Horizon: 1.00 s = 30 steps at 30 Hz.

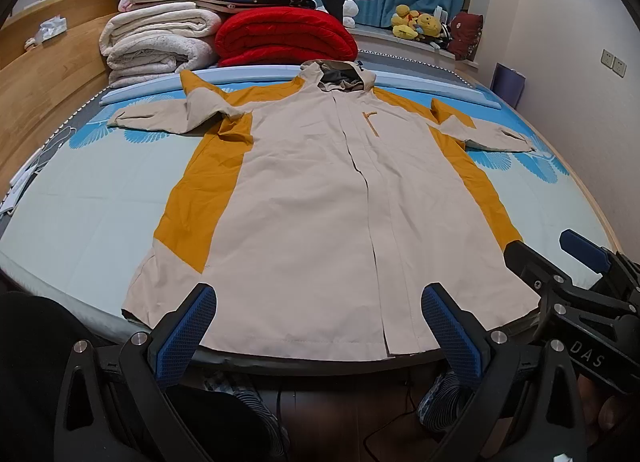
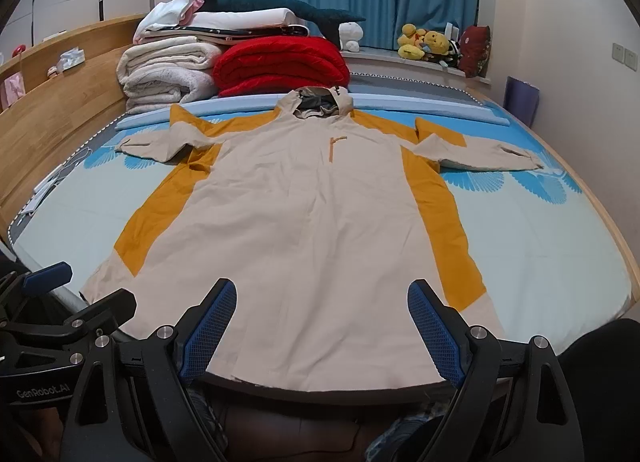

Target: Fold large clothes

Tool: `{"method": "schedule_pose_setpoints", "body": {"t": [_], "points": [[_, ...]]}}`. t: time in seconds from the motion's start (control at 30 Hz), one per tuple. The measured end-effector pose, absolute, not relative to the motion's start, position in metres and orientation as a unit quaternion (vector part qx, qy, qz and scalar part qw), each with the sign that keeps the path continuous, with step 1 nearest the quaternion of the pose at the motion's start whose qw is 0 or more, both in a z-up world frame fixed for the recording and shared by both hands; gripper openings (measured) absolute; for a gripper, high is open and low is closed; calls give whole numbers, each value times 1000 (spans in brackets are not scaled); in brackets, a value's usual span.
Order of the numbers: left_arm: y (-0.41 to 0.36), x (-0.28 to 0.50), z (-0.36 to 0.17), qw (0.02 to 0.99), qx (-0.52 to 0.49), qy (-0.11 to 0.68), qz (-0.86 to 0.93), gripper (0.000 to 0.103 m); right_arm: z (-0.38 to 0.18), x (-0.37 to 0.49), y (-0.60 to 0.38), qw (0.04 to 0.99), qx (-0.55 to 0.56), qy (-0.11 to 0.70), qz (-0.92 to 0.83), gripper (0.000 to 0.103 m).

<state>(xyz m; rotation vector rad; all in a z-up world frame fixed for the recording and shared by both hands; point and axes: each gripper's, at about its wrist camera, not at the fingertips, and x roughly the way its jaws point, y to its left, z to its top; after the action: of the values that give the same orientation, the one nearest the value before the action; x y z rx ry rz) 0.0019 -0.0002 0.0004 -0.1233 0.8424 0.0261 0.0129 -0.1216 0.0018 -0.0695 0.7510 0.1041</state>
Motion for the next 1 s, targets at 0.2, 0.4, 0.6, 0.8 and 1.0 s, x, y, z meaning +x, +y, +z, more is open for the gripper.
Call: {"method": "schedule_pose_setpoints", "body": {"t": [0.2, 0.4, 0.6, 0.8, 1.0], "points": [[0, 0, -1, 911, -58, 409, 12, 102, 2, 13, -121, 928, -34, 366, 51, 87], [0, 0, -2, 910, -59, 410, 11, 102, 2, 13, -121, 928, -34, 366, 51, 87], [1, 0, -2, 910, -59, 410, 11, 102, 2, 12, -121, 928, -34, 366, 51, 87], [1, 0, -2, 910, -59, 411, 11, 102, 2, 12, -121, 928, -34, 366, 51, 87], [1, 0, -2, 910, -59, 411, 11, 102, 2, 12, -120, 928, -34, 367, 51, 87]]}}
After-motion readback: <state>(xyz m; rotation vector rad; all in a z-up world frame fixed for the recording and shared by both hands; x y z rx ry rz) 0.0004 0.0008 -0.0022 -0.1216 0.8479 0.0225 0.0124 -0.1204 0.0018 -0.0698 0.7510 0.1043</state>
